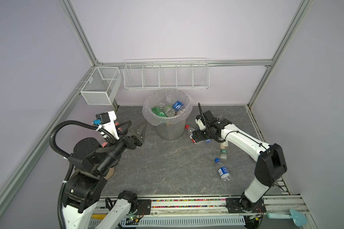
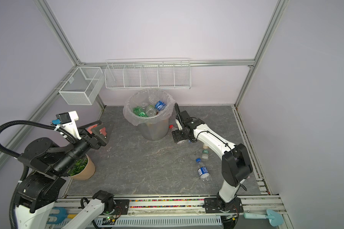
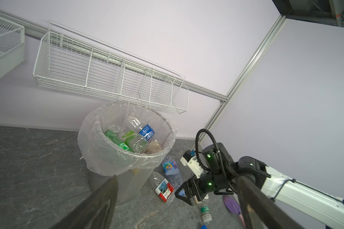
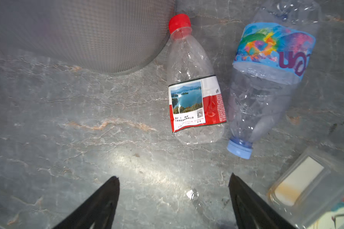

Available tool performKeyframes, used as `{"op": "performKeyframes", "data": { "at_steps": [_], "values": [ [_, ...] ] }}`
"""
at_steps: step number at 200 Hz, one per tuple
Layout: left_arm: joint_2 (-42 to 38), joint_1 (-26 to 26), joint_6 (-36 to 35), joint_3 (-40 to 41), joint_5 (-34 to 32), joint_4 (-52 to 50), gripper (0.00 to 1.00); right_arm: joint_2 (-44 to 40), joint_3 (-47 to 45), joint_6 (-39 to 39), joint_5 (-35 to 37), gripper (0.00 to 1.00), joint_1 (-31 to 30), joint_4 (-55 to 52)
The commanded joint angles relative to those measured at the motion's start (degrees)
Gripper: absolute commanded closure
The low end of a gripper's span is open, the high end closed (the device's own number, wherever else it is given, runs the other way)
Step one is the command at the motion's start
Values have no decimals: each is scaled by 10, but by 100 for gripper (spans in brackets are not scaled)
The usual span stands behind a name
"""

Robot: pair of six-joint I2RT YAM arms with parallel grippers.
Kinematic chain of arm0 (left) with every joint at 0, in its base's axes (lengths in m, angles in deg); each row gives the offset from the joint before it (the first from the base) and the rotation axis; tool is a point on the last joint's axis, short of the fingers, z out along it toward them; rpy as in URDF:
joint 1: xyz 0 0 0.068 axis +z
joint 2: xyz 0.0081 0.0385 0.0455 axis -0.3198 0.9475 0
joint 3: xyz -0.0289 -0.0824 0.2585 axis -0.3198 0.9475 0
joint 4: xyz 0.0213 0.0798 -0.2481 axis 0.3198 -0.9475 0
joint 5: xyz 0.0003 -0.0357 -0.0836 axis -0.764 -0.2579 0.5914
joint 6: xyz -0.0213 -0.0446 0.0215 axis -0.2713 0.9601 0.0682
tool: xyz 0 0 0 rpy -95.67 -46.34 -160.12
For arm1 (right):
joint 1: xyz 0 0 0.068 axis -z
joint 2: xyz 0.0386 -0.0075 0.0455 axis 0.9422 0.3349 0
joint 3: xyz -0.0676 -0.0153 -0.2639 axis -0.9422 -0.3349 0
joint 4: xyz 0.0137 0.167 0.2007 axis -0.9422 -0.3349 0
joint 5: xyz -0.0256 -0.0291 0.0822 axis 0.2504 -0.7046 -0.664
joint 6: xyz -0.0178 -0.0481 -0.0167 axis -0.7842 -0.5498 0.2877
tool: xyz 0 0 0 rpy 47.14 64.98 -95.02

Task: Throw the plastic bottles in the bin
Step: Pick up the plastic bottle from the top-center of the table.

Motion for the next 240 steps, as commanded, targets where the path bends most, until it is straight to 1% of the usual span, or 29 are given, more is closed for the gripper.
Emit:
{"op": "performKeyframes", "data": {
  "at_steps": [1, 40, 60, 92, 121, 149, 199, 211, 229, 240],
  "values": [
    [-13, -3, -10, 7, -8, -41, 7, 43, 24, -33, 28, 11, 2, 11],
    [-43, -3, -20, 7, -26, -83, 7, 112, 53, -42, 39, 11, 1, 21],
    [-57, -3, -20, 13, -28, -101, 7, 144, 79, -42, 57, 11, 1, 12],
    [-74, -3, -23, 24, -40, -128, 7, 180, 107, -48, 81, 11, 1, 12],
    [-83, -3, -21, 26, -44, -136, 7, 210, 119, -53, 82, 11, 1, 13],
    [-85, -3, -23, 24, -46, -141, 7, 216, 106, -51, 82, 11, 0, 22],
    [-86, -3, -24, 23, -53, -150, 7, 189, 37, -40, 80, 11, -1, 57],
    [-87, -3, -24, 23, -54, -150, 7, 173, 19, -36, 78, 9, -1, 67],
    [-88, -3, -25, 24, -56, -150, 7, 155, 5, -32, 69, 0, -1, 72],
    [-88, -2, -24, 23, -56, -151, 7, 146, 1, -31, 65, 5, -1, 71]
  ]
}}
